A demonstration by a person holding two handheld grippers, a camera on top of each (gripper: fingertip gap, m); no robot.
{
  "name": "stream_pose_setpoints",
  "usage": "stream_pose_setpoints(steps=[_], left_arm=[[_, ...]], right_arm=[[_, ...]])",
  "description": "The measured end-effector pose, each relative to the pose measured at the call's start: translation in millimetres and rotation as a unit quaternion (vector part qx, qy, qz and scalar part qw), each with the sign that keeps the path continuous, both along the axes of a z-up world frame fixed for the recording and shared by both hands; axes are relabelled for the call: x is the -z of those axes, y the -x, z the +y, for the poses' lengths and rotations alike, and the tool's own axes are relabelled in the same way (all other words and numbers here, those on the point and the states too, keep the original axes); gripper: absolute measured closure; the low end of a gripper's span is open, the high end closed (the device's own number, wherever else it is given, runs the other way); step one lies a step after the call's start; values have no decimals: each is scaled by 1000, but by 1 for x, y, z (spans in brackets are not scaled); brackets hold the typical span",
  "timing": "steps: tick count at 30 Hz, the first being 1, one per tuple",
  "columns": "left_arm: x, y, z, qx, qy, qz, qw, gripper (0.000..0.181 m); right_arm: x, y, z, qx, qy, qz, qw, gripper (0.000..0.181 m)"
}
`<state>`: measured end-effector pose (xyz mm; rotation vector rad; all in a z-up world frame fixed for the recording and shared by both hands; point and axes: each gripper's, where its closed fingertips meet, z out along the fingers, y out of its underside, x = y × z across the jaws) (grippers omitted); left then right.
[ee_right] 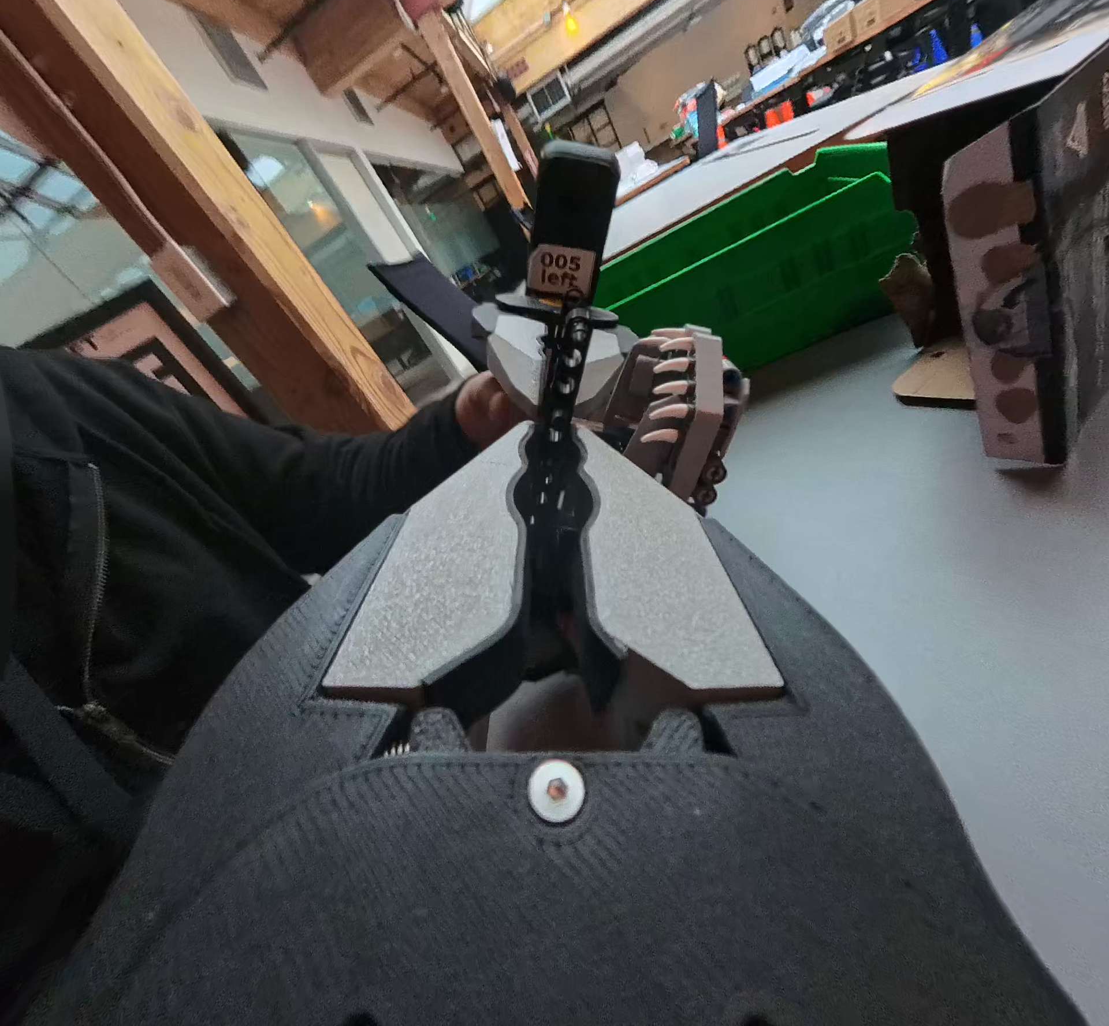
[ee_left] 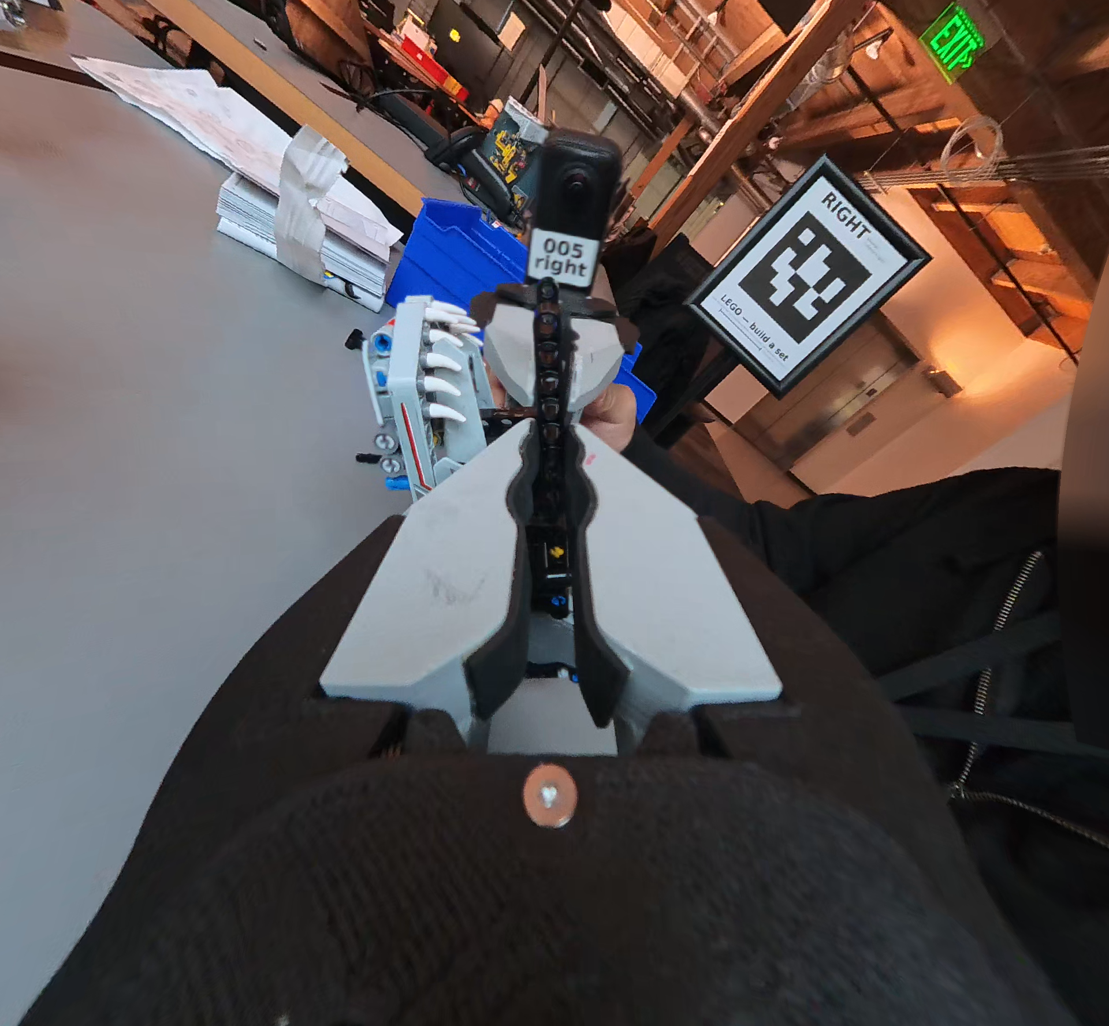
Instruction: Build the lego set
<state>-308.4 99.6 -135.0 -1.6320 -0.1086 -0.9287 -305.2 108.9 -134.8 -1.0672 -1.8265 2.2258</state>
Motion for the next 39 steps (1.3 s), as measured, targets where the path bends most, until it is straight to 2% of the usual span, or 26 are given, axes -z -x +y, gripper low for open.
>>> stream_pose_setpoints(steps=[3, 7, 10, 13, 19, 23, 28, 31, 39], left_arm=[[2, 3, 1, -1, 12, 0, 1000, 175], [2, 0, 2, 9, 17, 8, 1000, 175], [1, -4, 4, 12, 20, 24, 999, 175], [2, -4, 2, 13, 29, 36, 999, 175], [0, 21, -14, -21, 46, 86, 995, 168], [11, 11, -16, 8, 76, 101, 992, 161], [15, -8, -11, 42, 70, 87, 993, 165], [19, -10, -8, 41, 71, 90, 993, 173], [24, -15, -10, 57, 77, 81, 992, 173]], right_arm=[[7, 3, 7, 37, -57, 8, 998, 163], [-2, 0, 5, 20, -9, 16, 1000, 155], [-3, -3, 2, 3, 8, 14, 1000, 175], [-3, -4, 1, -4, 15, 12, 1000, 176], [-2, -3, 5, -2, 31, 5, 999, 176], [-2, -2, 5, -6, 41, 2, 999, 177], [-2, -1, 5, -6, 45, 0, 999, 177], [-2, -1, 5, -8, 47, -1, 999, 177], [2, 0, 3, -12, 44, -10, 999, 176]])
